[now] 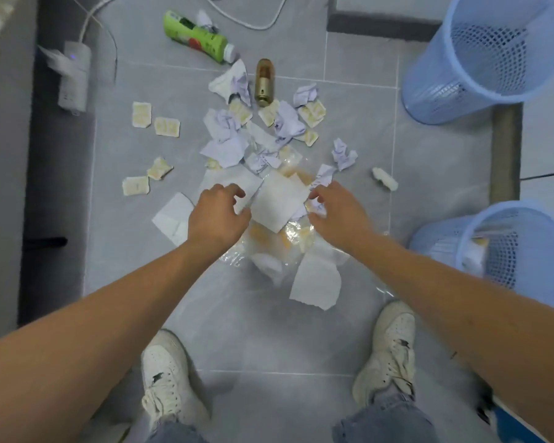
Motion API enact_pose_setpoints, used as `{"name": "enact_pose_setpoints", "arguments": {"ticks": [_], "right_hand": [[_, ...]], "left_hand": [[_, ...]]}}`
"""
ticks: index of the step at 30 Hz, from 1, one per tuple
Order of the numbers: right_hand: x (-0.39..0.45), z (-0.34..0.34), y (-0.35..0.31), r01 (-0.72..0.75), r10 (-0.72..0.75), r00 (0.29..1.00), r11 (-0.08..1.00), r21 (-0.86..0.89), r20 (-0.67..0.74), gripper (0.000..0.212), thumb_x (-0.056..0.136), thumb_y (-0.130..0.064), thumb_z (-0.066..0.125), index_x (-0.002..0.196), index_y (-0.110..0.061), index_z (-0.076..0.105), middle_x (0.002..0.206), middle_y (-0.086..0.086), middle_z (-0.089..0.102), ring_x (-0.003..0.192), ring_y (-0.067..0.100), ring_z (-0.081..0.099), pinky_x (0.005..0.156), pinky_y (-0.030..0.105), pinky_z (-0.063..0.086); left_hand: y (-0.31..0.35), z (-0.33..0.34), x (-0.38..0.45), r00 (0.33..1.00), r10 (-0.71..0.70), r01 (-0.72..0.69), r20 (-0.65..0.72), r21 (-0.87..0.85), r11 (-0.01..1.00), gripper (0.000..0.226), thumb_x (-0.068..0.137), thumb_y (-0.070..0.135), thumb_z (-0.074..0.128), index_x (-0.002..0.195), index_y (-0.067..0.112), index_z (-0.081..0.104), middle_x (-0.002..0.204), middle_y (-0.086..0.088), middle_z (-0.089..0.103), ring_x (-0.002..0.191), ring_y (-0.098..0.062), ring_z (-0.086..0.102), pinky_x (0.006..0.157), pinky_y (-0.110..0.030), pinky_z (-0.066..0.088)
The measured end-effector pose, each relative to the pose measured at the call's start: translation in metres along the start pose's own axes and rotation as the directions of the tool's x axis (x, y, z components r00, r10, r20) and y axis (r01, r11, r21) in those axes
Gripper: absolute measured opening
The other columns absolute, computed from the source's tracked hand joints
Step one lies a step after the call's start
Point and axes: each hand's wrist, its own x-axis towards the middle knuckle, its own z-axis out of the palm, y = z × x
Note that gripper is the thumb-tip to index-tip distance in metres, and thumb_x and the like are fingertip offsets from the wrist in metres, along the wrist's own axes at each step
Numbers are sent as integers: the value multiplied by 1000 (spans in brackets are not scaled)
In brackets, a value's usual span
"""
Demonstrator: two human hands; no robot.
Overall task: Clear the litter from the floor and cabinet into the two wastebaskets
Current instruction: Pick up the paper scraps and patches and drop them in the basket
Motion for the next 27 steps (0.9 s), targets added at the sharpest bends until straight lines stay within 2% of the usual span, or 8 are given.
{"name": "enact_pose_setpoints", "arguments": {"ticks": [3,7,12,16,19,21,24,27], "right_hand": [[19,24,10,-53,53,999,989,-136,-2,41,87,-29,71,126,-21,59,124,8,52,107,32,56,84,39,51],[54,35,35,-171,168,985,970,-170,-37,50,84,-45,72,121,-15,58,119,13,53,103,36,58,84,42,52],[81,64,56,-141,140,990,963,-231,-18,50,83,-43,69,126,-20,54,121,10,50,108,35,53,79,41,52],[95,80,74,-105,75,991,953,-285,-112,54,81,-42,70,127,-22,51,119,8,52,106,34,49,69,37,45],[102,82,81,-84,46,989,961,-265,-144,57,83,-35,69,134,-22,47,125,7,51,109,34,45,65,36,41],[103,82,82,-59,24,990,966,-253,-142,54,84,-26,66,134,-22,45,117,6,55,106,33,46,64,35,38],[102,77,83,-35,6,989,981,-192,-150,50,81,-15,61,128,-23,44,99,2,60,98,30,47,62,36,43],[96,71,85,-30,9,980,994,-102,-200,38,80,-17,66,115,-22,51,90,-2,61,94,26,48,64,38,50]], "left_hand": [[-36,29,-2,997,-40,40,65,5,999,40,89,34,62,128,24,62,120,-3,60,114,-25,55,83,-44,53],[-52,64,20,999,-18,19,36,-14,1000,38,90,33,60,127,23,62,118,-3,60,114,-25,53,80,-41,52],[-26,99,75,985,160,-165,-72,-85,983,37,94,35,60,128,22,60,119,-3,58,114,-24,52,81,-42,52],[10,112,128,919,339,-324,-202,105,940,43,90,31,62,131,18,57,121,-9,53,112,-32,50,78,-46,51],[15,114,162,956,231,-192,-183,206,959,45,87,26,63,130,17,56,122,-14,49,114,-37,47,80,-47,49],[9,117,174,975,180,-149,-133,217,965,41,87,21,63,128,16,58,123,-15,47,114,-37,45,79,-47,48],[0,119,180,966,237,-209,-99,232,950,34,87,17,66,121,13,63,120,-14,47,112,-37,43,74,-43,45],[-3,115,182,948,297,-259,-110,270,927,24,87,15,67,109,7,64,113,-15,45,100,-38,47,69,-45,49]]}}
